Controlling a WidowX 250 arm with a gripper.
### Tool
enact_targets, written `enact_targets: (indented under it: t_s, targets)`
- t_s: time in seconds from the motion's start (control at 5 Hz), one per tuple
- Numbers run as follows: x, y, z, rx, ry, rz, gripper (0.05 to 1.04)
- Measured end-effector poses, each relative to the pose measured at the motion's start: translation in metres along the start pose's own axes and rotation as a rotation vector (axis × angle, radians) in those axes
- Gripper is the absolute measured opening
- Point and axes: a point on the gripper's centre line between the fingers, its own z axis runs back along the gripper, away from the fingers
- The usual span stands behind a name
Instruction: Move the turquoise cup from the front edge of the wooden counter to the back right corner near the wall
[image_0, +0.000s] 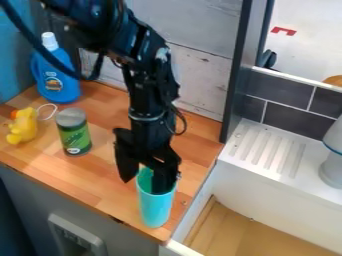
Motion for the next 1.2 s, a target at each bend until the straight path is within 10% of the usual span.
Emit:
enact_targets:
  t_s: [0.6,1.2]
  targets:
    - [-0.010,-0.002,-0.001,0.004,0.075,-0.047,0.223]
    - [0.036,0.005,0.048,0.020,-0.048,-0.135,0.113]
